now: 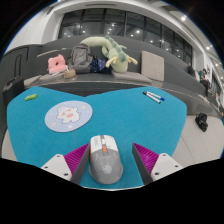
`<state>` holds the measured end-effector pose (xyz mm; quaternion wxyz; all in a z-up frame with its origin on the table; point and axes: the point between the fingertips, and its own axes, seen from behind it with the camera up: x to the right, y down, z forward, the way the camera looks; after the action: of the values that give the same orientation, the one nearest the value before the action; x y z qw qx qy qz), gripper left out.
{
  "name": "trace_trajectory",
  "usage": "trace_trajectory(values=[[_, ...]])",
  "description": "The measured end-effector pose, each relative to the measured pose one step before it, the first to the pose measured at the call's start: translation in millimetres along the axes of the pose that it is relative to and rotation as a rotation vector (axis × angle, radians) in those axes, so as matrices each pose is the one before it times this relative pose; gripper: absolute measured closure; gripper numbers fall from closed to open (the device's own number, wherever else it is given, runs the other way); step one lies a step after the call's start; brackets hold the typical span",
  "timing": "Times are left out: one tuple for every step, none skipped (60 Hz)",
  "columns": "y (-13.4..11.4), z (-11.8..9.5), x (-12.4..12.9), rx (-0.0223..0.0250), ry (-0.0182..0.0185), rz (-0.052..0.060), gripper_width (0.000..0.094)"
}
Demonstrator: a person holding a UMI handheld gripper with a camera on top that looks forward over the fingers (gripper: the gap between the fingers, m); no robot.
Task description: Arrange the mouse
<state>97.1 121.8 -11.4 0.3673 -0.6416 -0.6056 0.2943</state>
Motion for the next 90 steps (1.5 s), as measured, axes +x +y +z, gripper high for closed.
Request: trace_trajectory(values=[[-1.16, 3.28, 1.08, -0.00248, 0.00343, 0.0024, 0.0078], [-0.82, 2.8, 1.32, -0.00388, 0.00321, 0.0025, 0.0082], [-0.44, 2.87, 1.09, -0.00458, 0.00296, 0.0035, 0.008], [-0.61, 2.24, 1.33, -0.00436, 0.00317, 0.0039, 0.0077], [-2.17, 2.96, 2.33, -0.00352, 0.00216, 0.0038, 0.0076], [-0.49, 2.48, 1.01, -0.00429, 0.00233, 0.0028, 0.0078], [-0.07, 1.91, 0.51, -0.0054, 0.00056, 0.0024, 0.008], [-0.14, 1.62, 0.64, -0.00468, 0.00099, 0.0031, 0.0079], [-0.53, 1.0, 0.2, -0.00236, -0.00017, 0.0039, 0.0082], [-0.58, 0.72, -0.05, -0.00138, -0.00135, 0.0036, 0.0084], [0.08, 0.53, -0.73, -0.00261, -0.00357, 0.0021, 0.0096], [0.64, 0.45, -1.05, -0.00397, -0.00259, 0.002, 0.0097], [2.07, 0.17, -1.68, -0.00431, -0.0043, 0.0037, 0.0182], [1.33, -0.97, -1.52, -0.00533, -0.00701, 0.0036, 0.0276], [1.83, -1.07, -1.48, -0.00677, -0.00382, 0.0042, 0.037], [2.26, -0.72, -1.06, -0.00867, -0.00617, 0.0043, 0.0464], [1.19, -1.13, 1.18, -0.00504, 0.00695, 0.0033, 0.0466], [1.25, 1.27, -0.58, -0.00181, 0.00818, -0.0004, 0.047], [-0.09, -0.51, 0.78, -0.00177, 0.00693, -0.0039, 0.0485], [0.01, -0.14, -0.14, -0.00278, 0.0025, -0.0048, 0.0491], [0.25, 0.29, -0.03, -0.00343, 0.0002, -0.0033, 0.0501], [-0.28, 0.0, -0.38, -0.00211, -0.00133, 0.0018, 0.051], [-0.56, 0.09, -0.28, -0.00071, -0.00204, 0.0074, 0.0518], [-0.34, -0.03, -0.57, -0.00193, -0.00367, 0.0118, 0.0524], [-0.32, 0.21, -0.2, -0.00248, -0.00453, 0.0119, 0.0528], [-0.38, -0.16, -0.22, -0.00254, -0.00318, 0.0092, 0.0534], [-0.6, -2.25, 0.46, -0.0041, -0.0023, 0.0063, 0.0535], [-1.73, -0.35, -0.83, -0.00089, -0.0036, 0.0056, 0.0537], [-3.21, -0.88, -1.02, 0.00221, -0.00553, 0.0027, 0.0538], [-4.95, -1.67, -1.39, 0.00754, -0.00764, -0.0002, 0.0538], [-7.72, -1.86, -1.49, 0.01505, -0.00648, -0.0006, 0.0537], [-9.17, -1.39, -1.18, 0.01921, -0.00304, -0.0025, 0.0537], [-9.76, -0.93, -1.04, 0.01737, -0.00037, -0.0054, 0.0537], [-9.79, -0.41, -0.86, 0.01513, 0.00034, -0.0045, 0.0537], [-9.86, -0.04, -1.35, 0.01337, 0.00041, 0.0012, 0.0537], [-10.21, 0.63, -1.92, 0.01211, -0.00159, 0.009, 0.0536], [-10.12, 0.64, -3.55, 0.0106, -0.00685, 0.0122, 0.0536], [-10.06, 1.17, -5.49, 0.00949, -0.01096, 0.0094, 0.0536], [-10.22, 1.67, -5.18, 0.00976, -0.00982, 0.0038, 0.0538], [-10.08, 1.89, -4.8, 0.01048, -0.0053, -0.0002, 0.0536], [-11.58, 4.52, -4.74, 0.01067, -0.00152, -0.0028, 0.0534], [-9.93, 2.73, -4.53, 0.01206, -0.00159, -0.0044, 0.0535], [-9.32, 3.61, -5.69, 0.01241, -0.00461, -0.0068, 0.0535], [-8.58, 3.68, -6.69, 0.01028, -0.00837, -0.0096, 0.0536], [-7.34, 3.73, -7.04, 0.00809, -0.00916, -0.0083, 0.0536], [-6.12, 3.94, -7.06, 0.00542, -0.00834, -0.0042, 0.0537], [-5.31, 4.0, -7.3, 0.00395, -0.0078, -0.0006, 0.0537], [-6.18, 3.52, -9.2, -0.00026, -0.0068, -0.0041, 0.0537], [-3.09, 4.51, -8.15, -0.00049, -0.01207, -0.0072, 0.0537], [-1.87, 4.78, -8.79, -0.00225, -0.01486, -0.0096, 0.0537], [-1.8, 4.65, -8.9, -0.00141, -0.01643, -0.008, 0.0538], [-1.58, 4.59, -8.67, 0.00042, -0.01561, -0.0036, 0.0536], [-1.03, 4.65, -7.23, 0.00005, -0.01211, -0.0019, 0.0535], [0.01, 4.72, -5.71, -0.00189, -0.00725, -0.0051, 0.0536], [0.78, 5.14, -4.9, -0.00457, -0.00279, -0.0084, 0.0536], [2.84, 4.74, -5.82, -0.00415, -0.00056, -0.0049, 0.0534], [1.58, 4.99, -3.47, -0.00811, -0.0001, -0.0009, 0.0534], [2.92, 5.18, -3.23, -0.01025, -0.00105, 0.0059, 0.0533], [3.72, 5.33, -3.79, -0.01339, -0.00329, 0.0092, 0.0534], [4.57, 5.33, -3.82, -0.01706, -0.00379, 0.0102, 0.0534], [5.3, 6.76, -2.45, -0.0146, -0.00222, 0.0087, 0.0534], [4.95, 5.4, -1.11, -0.01651, 0.00175, 0.0088, 0.0532], [4.75, 5.23, -0.38, -0.01452, 0.00544, 0.0054, 0.0532], [5.09, 5.05, 0.11, -0.01253, 0.0062, 0.0003, 0.0532], [5.52, 4.45, -0.23, -0.0129, 0.00474, -0.0046, 0.0533], [5.52, 4.32, -0.62, -0.01294, 0.00165, -0.0088, 0.0531], [5.28, 3.79, -1.25, -0.01221, 0.00041, -0.0129, 0.0533], [4.98, 3.3, -0.29, -0.01115, 0.00177, -0.0174, 0.0531], [6.26, 3.16, 0.55, -0.0083, 0.00477, -0.0159, 0.0531], [3.99, 2.85, 0.68, -0.00886, 0.00618, -0.0152, 0.0532], [3.54, 2.48, 0.01, -0.00759, 0.00541, -0.0101, 0.053], [3.43, 1.99, -0.27, -0.00697, 0.00296, -0.0072, 0.0527], [3.36, 1.93, -0.39, -0.00656, 0.00213, -0.0066, 0.0523], [3.97, 2.01, -0.68, -0.00891, 0.00066, -0.0063, 0.0511], [5.11, 1.66, -1.49, -0.01281, -0.00294, -0.0057, 0.0499], [5.26, 1.63, -1.77, -0.01494, -0.00137, -0.0043, 0.0491], [5.9, -0.16, 1.5, -0.01647, -0.00476, -0.0063, 0.0473], [5.91, 1.39, -0.95, -0.01232, -0.00146, -0.0068, 0.0433], [1.31, 0.76, -1.41, -0.00146, -0.00081, -0.0071, 0.041], [-1.64, 0.12, -0.26, 0.01089, -0.00032, -0.006, 0.0387], [-1.6, -0.51, 0.12, 0.01041, 0.00205, -0.0069, 0.0346], [-1.36, -0.33, 0.84, 0.00768, 0.00709, -0.0059, 0.0273], [-0.47, -0.41, 0.77, 0.00409, 0.00711, -0.0071, 0.0204], [-1.4, -1.22, 1.06, -0.00263, 0.00253, -0.0065, 0.0134], [0.58, -0.86, 0.28, 0.00007, -0.00067, -0.0047, 0.0065], [0.23, -2.07, 0.14, -0.00037, 0.00211, -0.0018, 0.007], [-0.51, -3.03, -0.41, 0.0014, -0.0048, -0.0014, 0.0085], [-1.47, -4.0, -0.45, 0.00524, -0.00529, 0.0013, 0.0092], [-2.44, -4.88, -0.61, 0.00972, -0.00644, 0.0034, 0.0089], [-2.69, -5.34, 0.0, 0.01109, -0.00443, 0.005, 0.0089]])
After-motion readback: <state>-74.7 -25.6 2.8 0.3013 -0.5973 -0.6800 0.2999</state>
